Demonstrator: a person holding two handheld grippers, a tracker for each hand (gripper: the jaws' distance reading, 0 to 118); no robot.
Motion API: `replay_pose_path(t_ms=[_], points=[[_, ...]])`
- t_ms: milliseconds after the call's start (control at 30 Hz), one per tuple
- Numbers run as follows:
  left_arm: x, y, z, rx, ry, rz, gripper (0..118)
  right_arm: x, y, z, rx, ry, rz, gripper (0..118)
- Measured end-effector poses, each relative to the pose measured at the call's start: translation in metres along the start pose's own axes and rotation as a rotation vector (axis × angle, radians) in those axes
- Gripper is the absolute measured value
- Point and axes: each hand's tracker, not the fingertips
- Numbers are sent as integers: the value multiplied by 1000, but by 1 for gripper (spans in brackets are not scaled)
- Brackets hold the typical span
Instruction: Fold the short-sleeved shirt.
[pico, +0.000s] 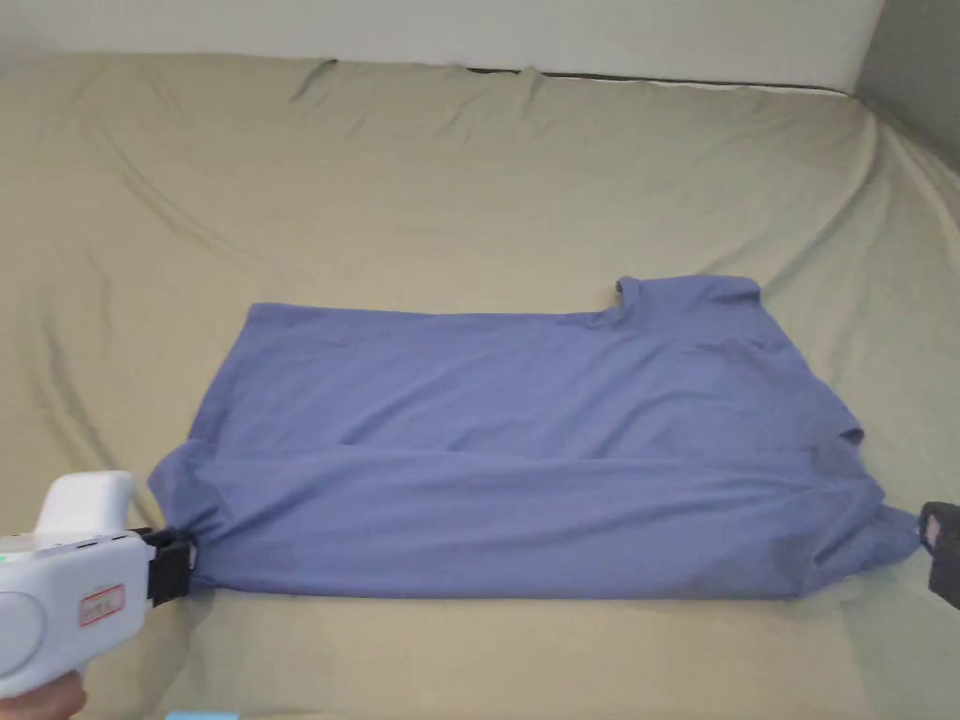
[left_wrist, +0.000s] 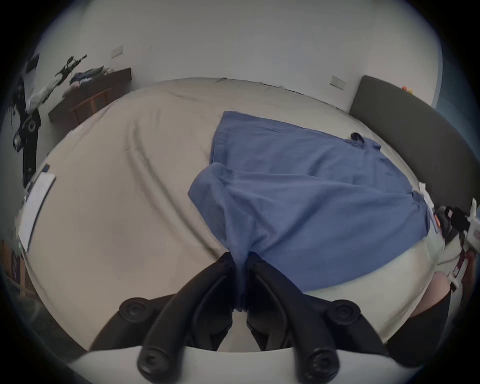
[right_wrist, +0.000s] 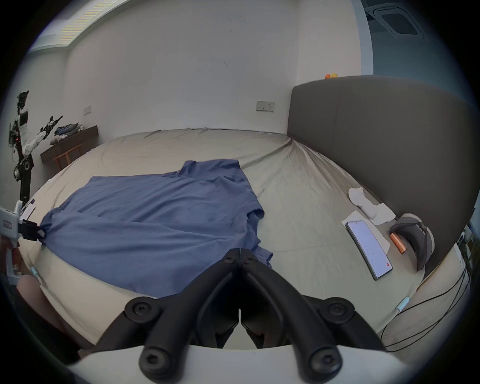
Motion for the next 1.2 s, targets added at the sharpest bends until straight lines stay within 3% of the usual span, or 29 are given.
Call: replay_pose_path(t_ms=[33,133,167,233,267,300,367,433,467,500,533,633,833,967,1100,1200], points=[[4,1,3,8,-29,-44,6,6,-5,-5,-18,4,-11,2],[5,5,21,42,-44,-3,6,22,-12,-19,-104,72,-80,2],[2,7,22,42,-55,36,6,27,-14,-26,-136,75,-104,10],[-4,13,22,43,-63,71,6,35,-12,-50,-222,47,-169,87],[-3,12,22,35,-63,77,6,38,-12,-60,-243,43,-187,115],[-1,12,22,32,-63,77,6,43,-15,-70,-207,49,-202,118],[4,13,21,19,-62,67,6,49,-8,-91,-224,52,-204,115],[4,12,19,7,-64,71,6,46,-7,-110,-287,47,-216,98],[3,11,18,3,-58,73,6,46,-7,-117,-296,73,-219,76],[4,11,16,-1,-57,73,6,45,-10,-125,-311,91,-206,37],[5,11,15,-9,-57,74,6,41,-14,-129,-312,83,-200,23],[3,12,18,-12,-62,79,6,32,-11,-122,-267,64,-152,18],[-18,24,55,71,-201,183,6,45,7,-64,-218,100,-154,18],[-26,22,81,74,-202,161,6,41,19,-16,-223,118,-154,18],[-45,-3,84,-30,-226,207,6,31,-1,8,-314,137,-69,18],[-52,-27,66,-119,-181,165,6,23,-31,-2,-386,99,-8,18]])
